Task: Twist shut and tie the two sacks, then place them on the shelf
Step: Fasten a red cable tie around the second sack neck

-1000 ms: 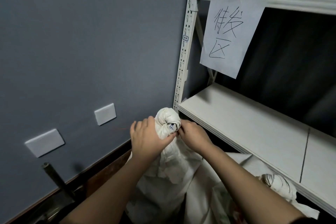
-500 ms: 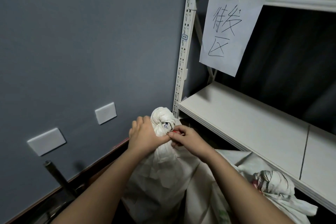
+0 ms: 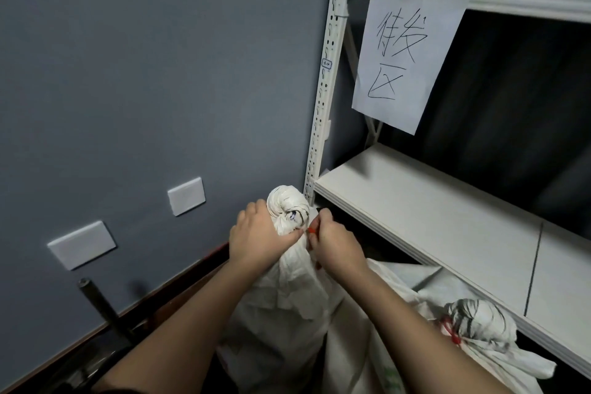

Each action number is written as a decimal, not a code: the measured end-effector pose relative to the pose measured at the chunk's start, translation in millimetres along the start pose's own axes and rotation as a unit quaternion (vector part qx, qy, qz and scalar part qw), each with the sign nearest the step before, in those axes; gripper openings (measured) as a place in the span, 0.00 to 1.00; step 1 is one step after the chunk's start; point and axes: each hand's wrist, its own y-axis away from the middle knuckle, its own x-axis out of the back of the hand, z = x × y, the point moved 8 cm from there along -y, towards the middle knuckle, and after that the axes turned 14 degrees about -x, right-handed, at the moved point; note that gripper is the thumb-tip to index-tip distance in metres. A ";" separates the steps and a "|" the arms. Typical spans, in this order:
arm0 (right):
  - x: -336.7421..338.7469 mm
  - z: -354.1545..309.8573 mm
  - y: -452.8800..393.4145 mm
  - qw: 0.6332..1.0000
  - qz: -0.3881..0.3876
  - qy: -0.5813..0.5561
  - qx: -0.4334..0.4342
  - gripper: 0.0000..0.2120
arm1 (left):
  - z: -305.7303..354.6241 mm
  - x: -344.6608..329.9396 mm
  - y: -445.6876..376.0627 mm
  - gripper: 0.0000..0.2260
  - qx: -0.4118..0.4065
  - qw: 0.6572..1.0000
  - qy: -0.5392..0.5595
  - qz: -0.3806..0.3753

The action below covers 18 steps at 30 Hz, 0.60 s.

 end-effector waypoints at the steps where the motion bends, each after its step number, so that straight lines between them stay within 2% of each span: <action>1: 0.0 -0.6 3.4 1.000 0.008 0.001 -0.013 0.05 | 1.6 0.0 0.1 0.33 0.000 1.000 0.002 0.002; 5: -7.2 -7.9 18.3 0.989 -0.040 -0.131 -0.061 0.08 | 1.7 2.2 0.3 0.32 0.016 1.000 0.019 0.017; 8: -24.0 -11.7 24.2 0.951 -0.118 -0.273 -0.085 0.13 | -1.5 2.0 0.0 0.31 0.036 0.998 0.036 0.025; 10: -30.5 -11.3 25.0 0.927 -0.129 -0.339 -0.089 0.15 | -4.7 -0.6 0.5 0.33 0.058 0.996 0.060 0.011; 14: -37.7 -9.8 24.6 0.926 -0.106 -0.355 -0.071 0.20 | -9.8 -8.3 1.3 0.36 0.110 0.987 0.108 -0.042; 18: -36.0 -6.7 21.9 0.920 -0.096 -0.372 -0.073 0.18 | -11.3 -12.6 0.5 0.35 0.126 0.983 0.116 -0.071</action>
